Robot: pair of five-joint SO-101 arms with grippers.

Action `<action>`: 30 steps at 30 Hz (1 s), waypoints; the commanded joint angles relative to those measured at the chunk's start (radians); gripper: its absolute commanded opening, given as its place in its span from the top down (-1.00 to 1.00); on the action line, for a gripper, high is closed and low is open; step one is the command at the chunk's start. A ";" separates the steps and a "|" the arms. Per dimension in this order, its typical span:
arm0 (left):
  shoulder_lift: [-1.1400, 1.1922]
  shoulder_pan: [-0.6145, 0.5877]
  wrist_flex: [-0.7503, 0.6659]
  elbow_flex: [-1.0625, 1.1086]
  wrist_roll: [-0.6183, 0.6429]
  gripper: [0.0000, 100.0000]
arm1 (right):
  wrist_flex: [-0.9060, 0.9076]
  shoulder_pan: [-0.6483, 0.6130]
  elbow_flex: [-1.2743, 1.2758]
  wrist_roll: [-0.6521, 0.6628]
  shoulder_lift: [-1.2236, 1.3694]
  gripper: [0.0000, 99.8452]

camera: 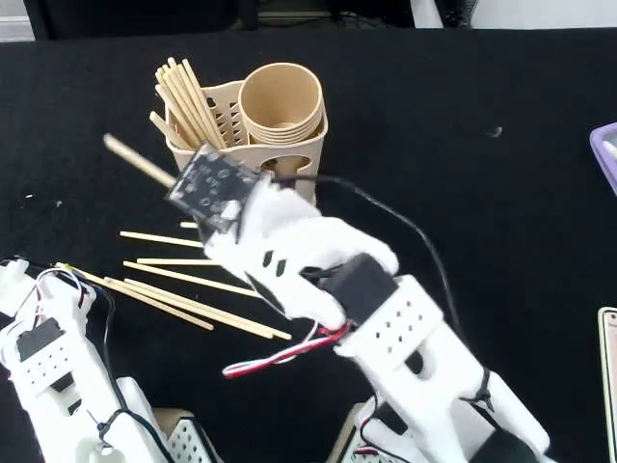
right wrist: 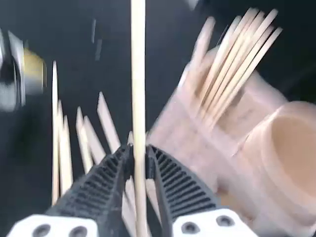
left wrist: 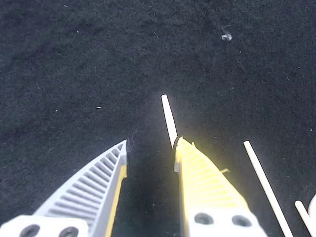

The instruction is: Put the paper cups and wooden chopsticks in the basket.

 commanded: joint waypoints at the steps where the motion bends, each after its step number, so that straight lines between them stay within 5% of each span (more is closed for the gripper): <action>1: -0.017 -0.004 -0.018 -0.008 0.006 0.68 | -0.285 0.035 -0.022 -0.002 -0.033 0.98; 6: -0.017 -0.004 -0.018 -0.008 0.006 0.68 | -0.707 0.049 0.042 -0.052 0.036 0.98; 12: -0.017 -0.004 -0.018 -0.008 0.006 0.68 | -0.936 0.101 -0.025 -0.232 0.170 0.98; 23: -0.017 -0.004 -0.018 -0.008 0.006 0.68 | -0.965 0.157 -0.211 -0.262 0.499 0.96; 30: -0.017 -0.004 -0.018 -0.010 0.006 0.68 | -0.898 0.150 -0.217 -0.262 0.530 0.76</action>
